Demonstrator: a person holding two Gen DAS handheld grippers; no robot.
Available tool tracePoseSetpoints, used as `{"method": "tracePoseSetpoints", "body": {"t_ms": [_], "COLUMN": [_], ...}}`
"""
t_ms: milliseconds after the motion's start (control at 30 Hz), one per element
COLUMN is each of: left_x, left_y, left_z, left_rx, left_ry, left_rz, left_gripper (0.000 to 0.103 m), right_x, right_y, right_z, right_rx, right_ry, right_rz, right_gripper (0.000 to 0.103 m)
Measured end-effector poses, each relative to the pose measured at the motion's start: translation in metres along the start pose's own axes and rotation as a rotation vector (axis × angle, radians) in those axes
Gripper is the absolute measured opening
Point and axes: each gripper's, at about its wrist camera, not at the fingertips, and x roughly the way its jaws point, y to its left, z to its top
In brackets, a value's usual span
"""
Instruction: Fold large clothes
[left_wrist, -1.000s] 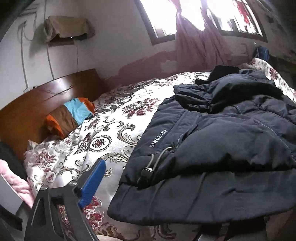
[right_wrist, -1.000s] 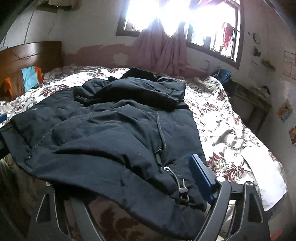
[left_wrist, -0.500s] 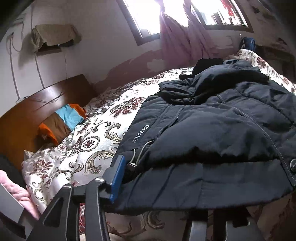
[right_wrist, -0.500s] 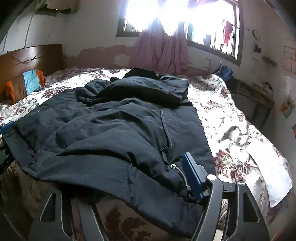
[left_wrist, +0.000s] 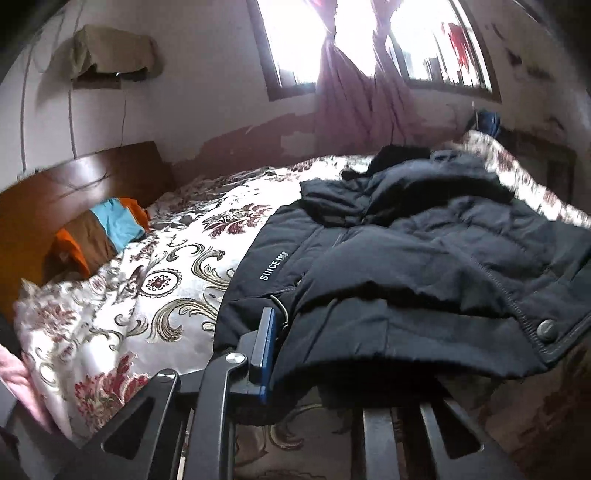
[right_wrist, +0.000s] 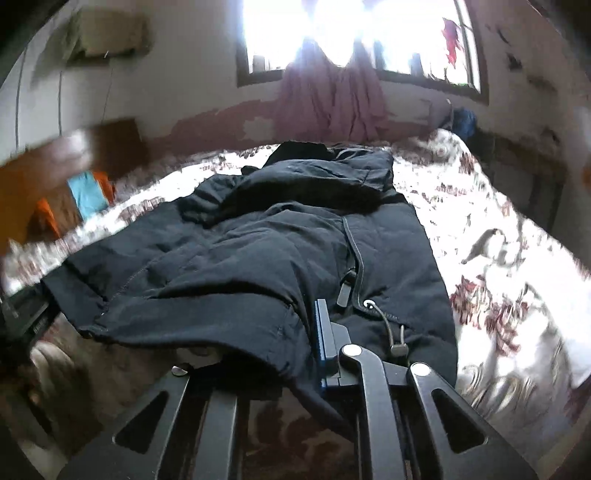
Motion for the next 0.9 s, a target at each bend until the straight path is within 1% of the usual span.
{"method": "tracePoseSetpoints", "body": {"t_ms": [100, 200, 267, 300, 333, 400, 467, 533, 600, 700, 800, 900], "left_x": [-0.012, -0.029, -0.042, -0.05, -0.06, -0.081, -0.097, -0.109, -0.116, -0.127, -0.143, -0.159], "left_y": [0.012, 0.017, 0.021, 0.028, 0.037, 0.051, 0.056, 0.058, 0.056, 0.062, 0.068, 0.077], "left_z": [0.002, 0.006, 0.009, 0.012, 0.016, 0.022, 0.025, 0.028, 0.027, 0.024, 0.027, 0.037], "left_rx": [-0.059, -0.066, -0.076, -0.104, -0.155, -0.207, -0.192, -0.159, -0.105, -0.107, -0.097, -0.12], "left_ry": [-0.035, -0.057, -0.045, -0.025, -0.004, 0.009, -0.016, -0.033, -0.049, -0.043, -0.074, -0.099], "left_rz": [-0.045, -0.06, -0.072, -0.098, -0.139, -0.168, -0.158, -0.148, -0.131, -0.152, -0.149, -0.187], "left_gripper": [0.015, 0.013, 0.012, 0.011, 0.008, 0.008, 0.007, 0.007, 0.007, 0.007, 0.007, 0.007], "right_x": [-0.019, -0.042, -0.062, -0.075, -0.085, -0.104, -0.117, -0.126, -0.137, -0.16, -0.181, -0.192], "right_y": [0.0, 0.004, 0.007, 0.011, 0.015, 0.019, 0.021, 0.017, 0.014, 0.013, 0.018, 0.023], "right_z": [-0.001, -0.003, -0.004, -0.006, -0.008, -0.009, -0.009, -0.006, 0.001, 0.013, 0.026, 0.039], "right_rx": [0.022, 0.017, 0.001, -0.026, -0.048, -0.088, -0.108, -0.096, -0.082, -0.103, -0.128, -0.149], "right_ry": [-0.024, -0.022, -0.019, -0.033, -0.043, -0.059, -0.065, -0.066, -0.076, -0.151, -0.227, -0.287], "right_rz": [0.012, 0.019, 0.028, 0.034, 0.038, 0.054, 0.067, 0.082, 0.092, 0.107, 0.117, 0.119], "right_gripper": [0.011, 0.011, 0.011, 0.01, 0.01, 0.009, 0.009, 0.009, 0.009, 0.009, 0.008, 0.008]}}
